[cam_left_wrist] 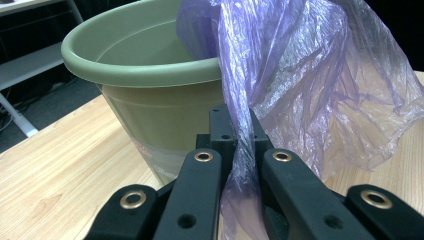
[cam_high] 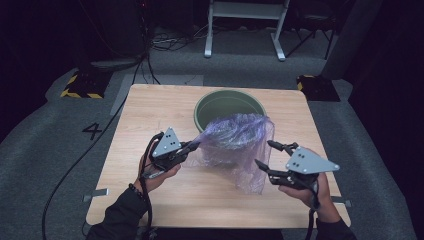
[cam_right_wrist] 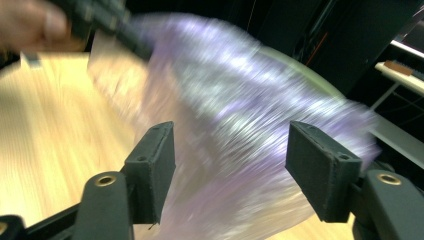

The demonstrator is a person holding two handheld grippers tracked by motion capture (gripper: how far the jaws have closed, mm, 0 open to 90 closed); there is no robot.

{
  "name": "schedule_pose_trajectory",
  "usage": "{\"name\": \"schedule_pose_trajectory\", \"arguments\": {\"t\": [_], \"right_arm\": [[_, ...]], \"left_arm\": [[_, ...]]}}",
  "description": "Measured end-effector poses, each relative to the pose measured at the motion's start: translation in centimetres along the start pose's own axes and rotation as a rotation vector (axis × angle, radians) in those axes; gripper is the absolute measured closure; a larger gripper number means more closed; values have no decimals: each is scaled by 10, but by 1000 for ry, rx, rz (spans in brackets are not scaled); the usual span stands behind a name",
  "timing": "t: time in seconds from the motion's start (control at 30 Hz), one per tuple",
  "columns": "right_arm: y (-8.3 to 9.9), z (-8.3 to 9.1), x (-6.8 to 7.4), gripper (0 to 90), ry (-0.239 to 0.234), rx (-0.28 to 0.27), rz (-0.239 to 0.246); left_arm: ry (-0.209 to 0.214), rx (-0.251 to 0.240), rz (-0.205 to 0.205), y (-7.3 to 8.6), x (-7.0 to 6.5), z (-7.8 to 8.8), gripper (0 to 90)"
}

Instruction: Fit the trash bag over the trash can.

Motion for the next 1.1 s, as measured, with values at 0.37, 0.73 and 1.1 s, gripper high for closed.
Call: {"name": "schedule_pose_trajectory", "arguments": {"t": [0.37, 0.73, 1.1], "right_arm": [[49, -36, -1, 847, 61, 164, 55], [51, -28, -30, 676, 120, 58, -62], [35, -48, -3, 393, 112, 36, -39]], "left_arm": [[18, 10, -2, 2, 4, -1, 866], [13, 22, -24, -8, 12, 6, 867], [23, 9, 2, -11, 12, 3, 854]]}}
Point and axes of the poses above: each handheld gripper's, and its own axes: z roughly backward along the jaws, y roughly out of its underside, x roughly to its left, the point moved 8 cm from there along -z, roughly forward along the jaws, and after that the axes turned 2 degrees about z, right-handed, at the moved point
